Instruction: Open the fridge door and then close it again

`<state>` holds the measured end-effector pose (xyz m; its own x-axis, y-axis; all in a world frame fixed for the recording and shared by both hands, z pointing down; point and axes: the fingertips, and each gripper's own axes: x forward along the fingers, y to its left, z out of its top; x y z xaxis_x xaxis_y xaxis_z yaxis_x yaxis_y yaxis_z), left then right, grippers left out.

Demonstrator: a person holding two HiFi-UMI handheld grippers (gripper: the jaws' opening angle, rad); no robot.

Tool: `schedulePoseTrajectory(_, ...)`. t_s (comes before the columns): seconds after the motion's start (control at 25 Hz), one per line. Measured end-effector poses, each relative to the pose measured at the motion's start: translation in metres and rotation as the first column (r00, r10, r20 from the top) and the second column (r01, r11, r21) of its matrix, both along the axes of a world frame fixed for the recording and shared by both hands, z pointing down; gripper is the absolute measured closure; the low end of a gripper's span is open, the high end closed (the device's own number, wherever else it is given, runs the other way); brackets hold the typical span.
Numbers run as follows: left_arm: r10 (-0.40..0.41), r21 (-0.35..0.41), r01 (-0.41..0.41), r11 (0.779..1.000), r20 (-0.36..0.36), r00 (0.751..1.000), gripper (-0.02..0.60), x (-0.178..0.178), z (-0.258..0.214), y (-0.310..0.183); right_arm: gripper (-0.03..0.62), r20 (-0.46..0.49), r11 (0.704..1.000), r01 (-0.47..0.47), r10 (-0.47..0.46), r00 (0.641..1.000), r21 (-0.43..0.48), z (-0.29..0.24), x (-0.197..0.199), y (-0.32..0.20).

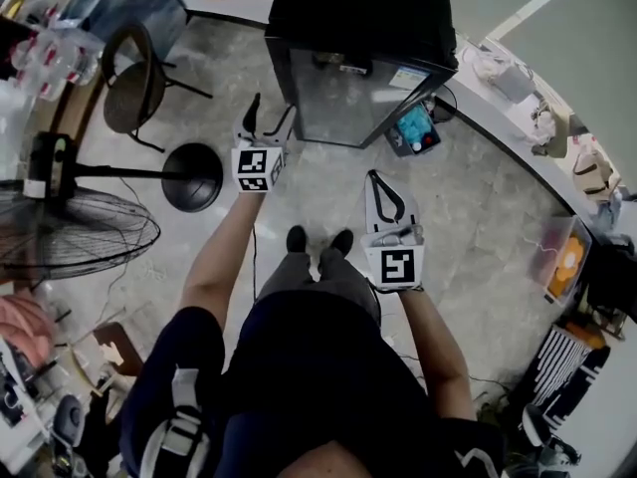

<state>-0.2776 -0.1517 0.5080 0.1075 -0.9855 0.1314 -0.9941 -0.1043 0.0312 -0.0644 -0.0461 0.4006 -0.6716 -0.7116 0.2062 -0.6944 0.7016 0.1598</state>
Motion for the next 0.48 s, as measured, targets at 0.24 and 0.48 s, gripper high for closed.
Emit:
schedulePoseTrajectory(0.24,0.046,-0.050,-0.045,0.998,0.002,0.999,0.265,-0.010,0.033,-0.037,0.576,-0.023,1.000,0.026,-0.026,0.999,0.004,0.013,-0.011,-0.017)
schedulePoseTrajectory(0.48,0.094,-0.071,-0.095,0.993,-0.028,0.995,0.265,-0.015,0.062,-0.066,0.576,-0.006,0.999,0.028,-0.028,1.000,-0.014,0.022,-0.014,-0.027)
